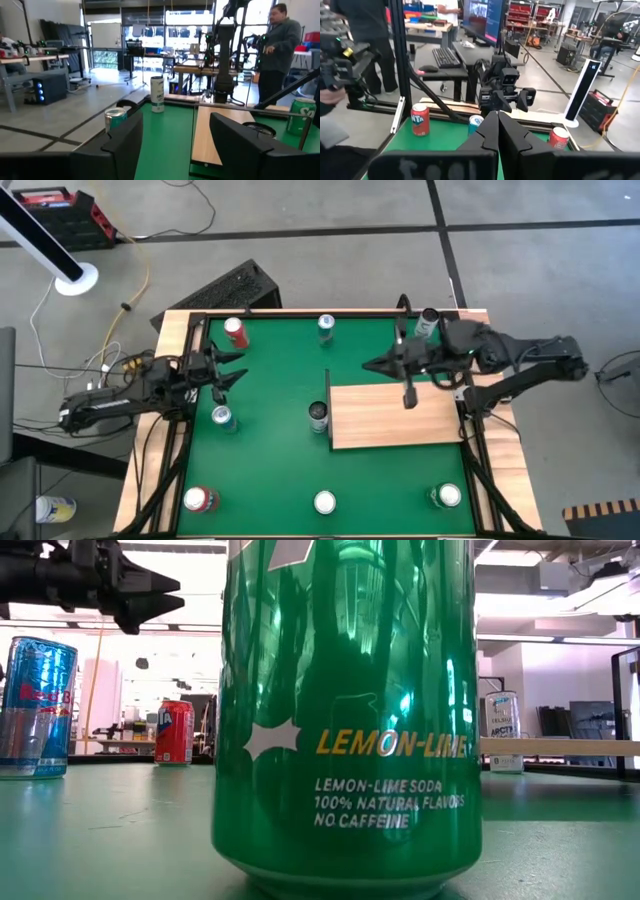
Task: Place canned beverage on shelf
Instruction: Put the top orange soda can on the shelf
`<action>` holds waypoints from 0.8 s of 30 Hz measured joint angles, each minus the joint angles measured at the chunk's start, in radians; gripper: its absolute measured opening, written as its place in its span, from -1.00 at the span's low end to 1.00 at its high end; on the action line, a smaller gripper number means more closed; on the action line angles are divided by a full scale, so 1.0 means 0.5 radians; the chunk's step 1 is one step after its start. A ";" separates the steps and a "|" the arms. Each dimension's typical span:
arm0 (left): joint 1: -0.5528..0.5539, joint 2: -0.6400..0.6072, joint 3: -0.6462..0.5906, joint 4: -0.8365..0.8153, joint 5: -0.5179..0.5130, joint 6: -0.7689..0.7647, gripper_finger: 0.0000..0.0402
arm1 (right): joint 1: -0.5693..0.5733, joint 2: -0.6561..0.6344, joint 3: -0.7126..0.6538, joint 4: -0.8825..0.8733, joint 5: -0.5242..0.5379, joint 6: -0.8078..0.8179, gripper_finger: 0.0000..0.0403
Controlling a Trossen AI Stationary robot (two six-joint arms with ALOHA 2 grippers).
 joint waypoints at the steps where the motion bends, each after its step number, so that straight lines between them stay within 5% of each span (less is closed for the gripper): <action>1: 0.000 0.036 0.016 0.000 0.000 0.000 0.09 | 0.027 0.032 0.014 0.000 0.028 -0.002 -0.87; 15: 0.000 0.256 0.140 -0.008 -0.205 0.070 0.09 | 0.324 0.402 0.044 -0.327 0.194 0.243 -0.87; 20: 0.001 0.262 0.140 0.010 -0.552 0.085 0.09 | 0.425 0.460 -0.082 -0.497 0.252 0.216 -0.86; 24: 0.043 0.398 0.286 -0.302 -0.723 -0.053 0.09 | 0.467 0.392 -0.259 -0.426 0.348 0.141 -0.91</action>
